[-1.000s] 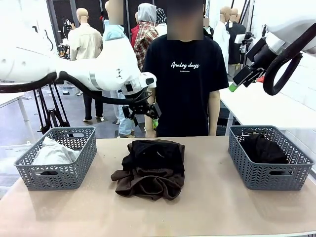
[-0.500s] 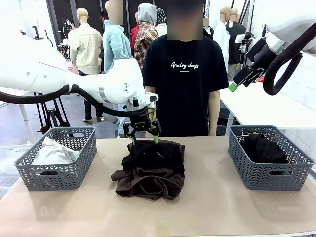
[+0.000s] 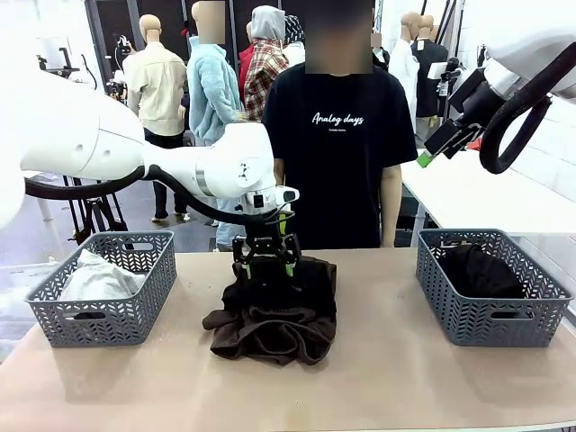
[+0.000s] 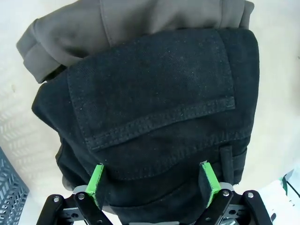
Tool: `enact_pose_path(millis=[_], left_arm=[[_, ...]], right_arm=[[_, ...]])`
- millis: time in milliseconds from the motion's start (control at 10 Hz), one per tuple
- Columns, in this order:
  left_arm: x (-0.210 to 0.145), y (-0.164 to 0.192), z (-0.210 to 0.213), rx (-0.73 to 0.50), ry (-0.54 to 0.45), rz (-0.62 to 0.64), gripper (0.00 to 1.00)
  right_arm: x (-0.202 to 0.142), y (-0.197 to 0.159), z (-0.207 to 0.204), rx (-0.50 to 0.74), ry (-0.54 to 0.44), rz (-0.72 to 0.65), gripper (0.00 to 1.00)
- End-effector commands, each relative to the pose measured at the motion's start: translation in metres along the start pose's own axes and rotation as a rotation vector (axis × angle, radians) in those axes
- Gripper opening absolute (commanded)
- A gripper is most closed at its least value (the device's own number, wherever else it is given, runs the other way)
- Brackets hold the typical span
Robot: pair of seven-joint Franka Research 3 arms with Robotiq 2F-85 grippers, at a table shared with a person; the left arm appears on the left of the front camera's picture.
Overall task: Sort the tops and bottoms.
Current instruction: Lift clothes from the center of the table with your left hand.
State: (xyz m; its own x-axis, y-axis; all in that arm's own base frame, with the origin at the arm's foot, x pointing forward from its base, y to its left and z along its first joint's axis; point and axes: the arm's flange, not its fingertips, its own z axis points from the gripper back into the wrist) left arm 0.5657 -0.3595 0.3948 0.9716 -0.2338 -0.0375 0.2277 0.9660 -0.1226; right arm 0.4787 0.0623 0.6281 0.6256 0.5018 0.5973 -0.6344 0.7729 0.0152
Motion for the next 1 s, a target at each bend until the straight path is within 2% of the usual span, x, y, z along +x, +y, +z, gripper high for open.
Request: enact_pose_path(millis=[0, 100, 500, 900], left_arm=[[0.0006, -0.0027, -0.0029, -0.016, -0.007, 0.009, 1.0], [-0.0008, -0.0023, -0.0035, -0.036, -0.019, -0.028, 0.8], [-0.0022, -0.0004, -0.0038, -0.037, -0.008, -0.03, 0.0], [-0.0054, -0.0023, 0.0003, -0.015, -0.006, -0.046, 0.0]], right_arm=[[0.0029, 0.0003, 0.0003, -0.014, 0.018, -0.013, 1.0], [0.0029, 0.0003, 0.0003, -0.014, 0.018, -0.013, 1.0], [0.0029, 0.0003, 0.0003, -0.014, 0.018, -0.013, 1.0], [0.0029, 0.0003, 0.0003, -0.014, 0.018, -0.013, 1.0]])
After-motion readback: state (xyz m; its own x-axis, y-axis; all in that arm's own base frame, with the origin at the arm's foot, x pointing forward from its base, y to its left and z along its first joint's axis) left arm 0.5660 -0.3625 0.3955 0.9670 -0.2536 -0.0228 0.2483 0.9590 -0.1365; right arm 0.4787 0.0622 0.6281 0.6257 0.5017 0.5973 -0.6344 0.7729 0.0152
